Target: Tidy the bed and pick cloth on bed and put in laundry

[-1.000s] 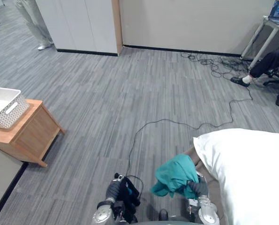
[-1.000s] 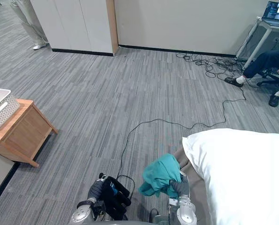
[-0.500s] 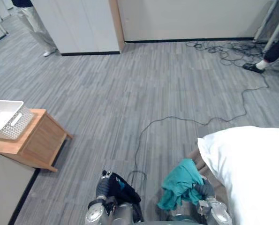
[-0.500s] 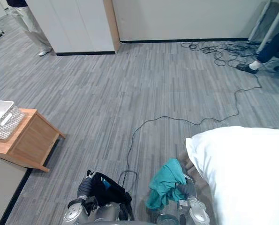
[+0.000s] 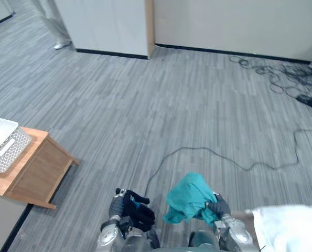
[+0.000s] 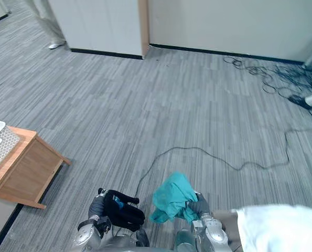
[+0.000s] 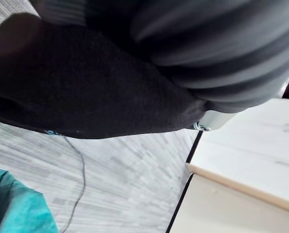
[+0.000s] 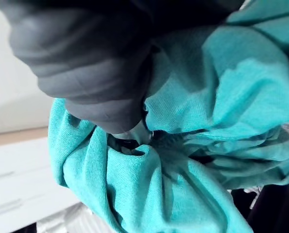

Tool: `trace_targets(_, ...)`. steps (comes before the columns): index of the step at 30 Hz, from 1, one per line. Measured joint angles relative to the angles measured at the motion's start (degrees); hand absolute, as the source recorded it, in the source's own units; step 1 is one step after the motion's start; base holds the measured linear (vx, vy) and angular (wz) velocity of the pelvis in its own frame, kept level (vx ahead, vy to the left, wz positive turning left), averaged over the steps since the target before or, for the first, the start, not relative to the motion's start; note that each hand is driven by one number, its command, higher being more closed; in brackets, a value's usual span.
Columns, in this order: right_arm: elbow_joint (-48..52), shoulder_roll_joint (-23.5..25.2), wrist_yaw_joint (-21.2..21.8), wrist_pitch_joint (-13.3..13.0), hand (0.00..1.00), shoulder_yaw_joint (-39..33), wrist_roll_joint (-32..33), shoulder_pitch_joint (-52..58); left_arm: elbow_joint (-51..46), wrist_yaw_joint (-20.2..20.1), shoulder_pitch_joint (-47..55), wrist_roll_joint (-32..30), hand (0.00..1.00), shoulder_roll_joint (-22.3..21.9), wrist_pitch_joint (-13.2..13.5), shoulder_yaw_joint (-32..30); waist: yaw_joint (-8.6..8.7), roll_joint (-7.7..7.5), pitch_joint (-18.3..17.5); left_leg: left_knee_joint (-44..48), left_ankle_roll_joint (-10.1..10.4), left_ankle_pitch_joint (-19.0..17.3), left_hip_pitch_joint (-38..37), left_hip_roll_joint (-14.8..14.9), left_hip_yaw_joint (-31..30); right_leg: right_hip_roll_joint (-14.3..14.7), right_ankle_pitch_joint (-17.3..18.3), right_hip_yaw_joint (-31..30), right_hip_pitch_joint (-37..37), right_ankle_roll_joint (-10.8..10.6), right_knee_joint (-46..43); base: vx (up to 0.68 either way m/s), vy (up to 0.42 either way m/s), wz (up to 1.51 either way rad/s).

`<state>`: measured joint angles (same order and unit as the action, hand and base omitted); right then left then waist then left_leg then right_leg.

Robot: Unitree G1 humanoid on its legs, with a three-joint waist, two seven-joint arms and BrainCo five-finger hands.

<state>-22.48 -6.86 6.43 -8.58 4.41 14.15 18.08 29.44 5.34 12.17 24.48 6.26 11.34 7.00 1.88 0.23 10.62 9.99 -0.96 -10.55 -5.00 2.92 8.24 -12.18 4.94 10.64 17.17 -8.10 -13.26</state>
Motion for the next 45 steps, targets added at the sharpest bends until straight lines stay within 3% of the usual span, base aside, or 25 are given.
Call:
trace_targets(3,1.8,0.2,1.4,0.0,1.00,0.3,1.0,0.2,0.9,-0.3,2.3,0.2,1.00,2.7,0.8,-1.7,-1.08,-1.29,0.3,3.4,5.0,-6.7,-5.3,4.2,-3.5,-1.0,-3.4,-5.2,0.7,0.3,3.8,0.55,-0.535,1.02)
trace_targets(5,3.0,-0.4,1.5,0.1,1.00,2.0,1.0,0.1,0.8,-0.2,5.6,1.9,1.00,3.0,1.2,-3.7,-2.00,-1.89,-1.9,3.7,5.7,-10.5,-9.8,7.1,-5.4,-0.8,-2.2,-3.1,0.2,1.1,-3.4,0.66,-0.726,0.69)
trace_targets(6,3.0,-1.4,1.2,0.3,1.00,3.2,1.0,-1.3,2.3,-0.2,6.7,2.7,1.00,2.2,1.0,-4.9,-2.67,-1.50,-2.5,13.2,4.3,-10.6,-7.7,8.7,-6.9,0.0,-5.4,-2.4,0.6,1.4,-9.4,0.60,-0.720,0.42)
trace_targets(8,1.8,-4.5,1.4,1.2,1.00,3.9,1.0,-4.6,3.1,-0.2,7.9,3.9,1.00,-2.1,1.0,-5.2,-3.45,2.51,-3.0,33.5,-1.5,-0.7,1.7,14.2,-8.0,4.4,-2.4,-0.4,-2.0,4.8,-11.0,0.55,-0.648,0.11)
trace_targets(9,1.7,-5.7,1.9,1.4,1.00,3.8,0.9,-6.9,3.2,-0.4,8.3,3.9,1.00,-4.8,1.0,-4.5,-4.54,4.94,-2.4,43.7,-0.3,3.1,8.5,15.7,-9.9,6.7,-1.5,0.9,-5.2,6.2,-7.8,0.52,-0.443,-0.02)
trace_targets(11,0.8,-5.9,2.6,1.4,1.00,2.7,0.3,-8.8,3.1,-0.4,8.0,2.7,1.00,-5.9,1.1,-4.1,-4.57,5.13,-1.8,47.7,3.5,0.5,14.9,10.8,-9.4,7.2,-1.0,2.2,-11.0,7.4,-2.5,0.49,-0.398,0.13)
trace_targets(15,3.0,-6.4,5.5,1.6,1.00,2.8,-2.3,-9.0,-0.9,0.0,7.7,2.3,1.00,-5.5,2.6,-4.2,-5.97,3.41,-0.8,20.6,6.3,0.0,18.1,-1.2,4.2,8.4,0.1,7.1,-23.5,9.5,8.2,0.43,-0.321,0.39)
trace_targets(18,4.9,-7.3,4.9,3.6,1.00,4.9,-3.4,-9.9,-5.0,0.7,7.8,2.3,1.00,-5.6,2.5,-4.0,-7.15,4.65,-0.8,4.5,8.5,3.2,20.9,-2.5,17.0,14.6,1.8,11.4,-31.1,8.4,14.1,0.51,-0.280,0.65)
trace_targets(20,5.0,-7.6,4.9,4.8,1.00,5.8,-3.5,-9.4,-6.3,2.3,8.1,2.3,1.00,-5.6,1.1,-3.8,-9.21,4.21,-0.9,4.0,7.6,2.6,21.4,-1.3,21.4,17.3,6.2,13.3,-34.9,8.5,14.0,0.48,-0.197,0.44)
trace_targets(21,4.8,-7.6,5.0,5.3,1.00,6.5,-3.5,-9.0,-6.6,3.0,8.2,2.3,1.00,-5.5,-0.1,-4.0,-10.12,2.56,-1.7,4.7,5.7,1.8,21.4,-1.6,22.6,16.7,10.2,14.9,-35.9,5.9,10.5,0.45,-0.186,0.34)
trace_targets(22,4.6,-7.9,5.1,5.3,1.00,6.9,-3.4,-9.2,-6.4,3.6,8.1,2.2,1.00,-5.8,-0.7,-4.2,-10.43,2.00,-2.0,6.1,2.9,2.2,21.5,-1.4,22.4,15.9,11.6,15.1,-35.1,5.0,6.2,0.50,-0.152,0.26)
trace_targets(23,3.3,-8.4,5.5,5.1,1.00,7.4,-3.0,-10.4,-5.9,4.6,8.0,1.8,1.00,-6.7,-1.5,-4.8,-10.23,1.85,-2.3,9.0,-2.3,2.7,22.2,-0.8,20.9,13.3,12.9,14.9,-29.4,3.8,-9.0,0.52,-0.083,0.05)
trace_targets(24,1.9,-7.8,6.2,5.0,1.00,7.4,-2.4,-11.4,-5.5,5.1,8.2,1.2,1.00,-6.2,-1.4,-5.3,-10.24,0.74,-3.5,8.9,-4.3,2.5,22.1,-1.6,20.1,8.8,9.7,13.5,-21.6,0.7,-26.3,0.53,-0.040,0.16)
trace_targets(26,-0.3,-6.2,6.1,4.7,1.00,7.2,-1.8,-11.6,-4.0,6.5,7.3,-1.1,1.00,-4.2,-1.4,-5.1,-8.33,-1.44,-3.4,7.3,-7.7,5.8,19.5,-4.6,15.5,3.6,0.0,14.9,-15.7,1.4,-41.2,0.55,-0.020,0.81)
trace_targets(27,-1.4,-5.4,6.0,4.8,1.00,6.7,-1.8,-10.9,-3.8,7.5,6.4,-2.5,1.00,-3.6,-1.4,-4.6,-7.85,-2.10,-2.9,6.3,-9.0,5.4,15.9,-6.3,12.4,2.0,2.3,14.1,-14.6,3.4,-43.6,0.58,-0.038,1.23)
trace_targets(32,-0.7,-3.3,1.9,4.4,1.00,4.6,-1.2,-6.7,-4.7,8.6,2.3,-7.3,1.00,-2.3,0.4,-2.0,-3.62,1.90,-2.1,1.2,-7.9,4.0,6.4,-7.5,-5.1,7.4,9.8,1.1,-4.8,2.7,-23.4,0.56,-0.117,1.74)
trace_targets(34,-0.6,-3.0,1.1,4.3,1.00,4.4,-1.1,-6.3,-4.6,8.8,0.3,-7.9,1.00,-0.1,0.4,-1.9,-3.44,1.34,-2.2,-0.1,-7.3,2.8,3.2,-8.4,-10.4,6.4,3.0,-6.4,0.6,-1.0,-4.8,0.52,-0.264,1.35)
trace_targets(36,1.2,-2.6,1.2,4.7,1.00,4.4,-0.7,-6.2,-4.7,9.6,0.5,-7.9,1.00,2.3,0.4,-2.1,-3.55,-0.29,-1.4,0.3,-5.4,-0.1,-0.4,-9.8,-13.3,4.3,-1.5,-11.2,3.3,-4.1,1.0,0.55,-0.379,1.19)
trace_targets(38,3.6,-2.4,2.0,5.2,1.00,4.4,0.9,-5.8,-5.7,9.9,3.3,-7.8,1.00,2.8,0.4,-2.9,-3.13,-0.12,-2.3,3.8,-5.1,-7.3,-4.8,-8.9,-16.3,4.7,-4.8,-11.6,2.8,-0.8,0.5,0.62,-0.463,0.90)
trace_targets(39,3.9,-2.3,2.4,5.3,1.00,4.6,1.1,-6.0,-8.3,10.1,6.7,-7.8,1.00,2.9,0.4,-3.6,-4.08,-0.21,-4.2,6.7,-2.5,-10.0,-6.9,-7.7,-16.3,6.0,-4.1,-9.9,1.9,1.4,-2.7,0.63,-0.456,0.94)
trace_targets(40,4.6,-1.9,2.2,5.3,1.00,4.4,1.4,-6.4,-10.5,10.1,7.8,-7.8,1.00,3.2,0.5,-4.4,-2.50,-1.87,-4.1,22.8,0.0,-11.4,-1.2,-7.1,-11.8,5.4,-4.2,-8.5,0.6,2.8,-5.4,0.60,-0.462,1.13)
trace_targets(41,4.5,-2.6,2.1,5.3,1.00,4.1,1.9,-6.4,-10.8,10.2,7.8,-7.8,1.00,1.9,0.4,-4.4,-2.03,-0.17,-4.3,32.0,1.4,-10.5,2.5,-4.2,-8.7,6.4,-4.7,-7.3,-0.3,3.2,-6.6,0.53,-0.455,1.25)
trace_targets(42,4.7,-4.5,2.1,5.7,1.00,2.9,2.1,-6.5,-11.5,10.1,7.9,-7.7,1.00,-1.0,0.4,-4.5,-2.69,3.71,-4.6,45.8,1.7,-4.4,8.5,4.6,-2.0,10.4,-3.8,-4.2,-3.5,5.0,-5.7,0.40,-0.336,0.61)
trace_targets(43,4.7,-4.9,2.1,6.1,1.00,2.7,2.0,-6.6,-11.5,10.1,8.1,-7.6,1.00,-2.0,0.3,-4.6,-3.26,5.23,-4.6,49.5,1.1,0.2,10.3,8.0,-0.1,12.0,-3.4,-3.8,-5.6,5.9,-4.3,0.56,-0.340,0.26)
trace_targets(45,4.7,-4.6,2.2,6.2,1.00,0.5,0.5,-7.4,-12.1,9.5,7.0,-7.6,1.00,-3.1,0.2,-5.0,-3.17,5.79,-3.6,52.9,1.7,-1.2,15.0,9.9,2.9,12.2,-3.5,-2.5,-11.9,8.2,1.3,0.55,-0.285,0.13)
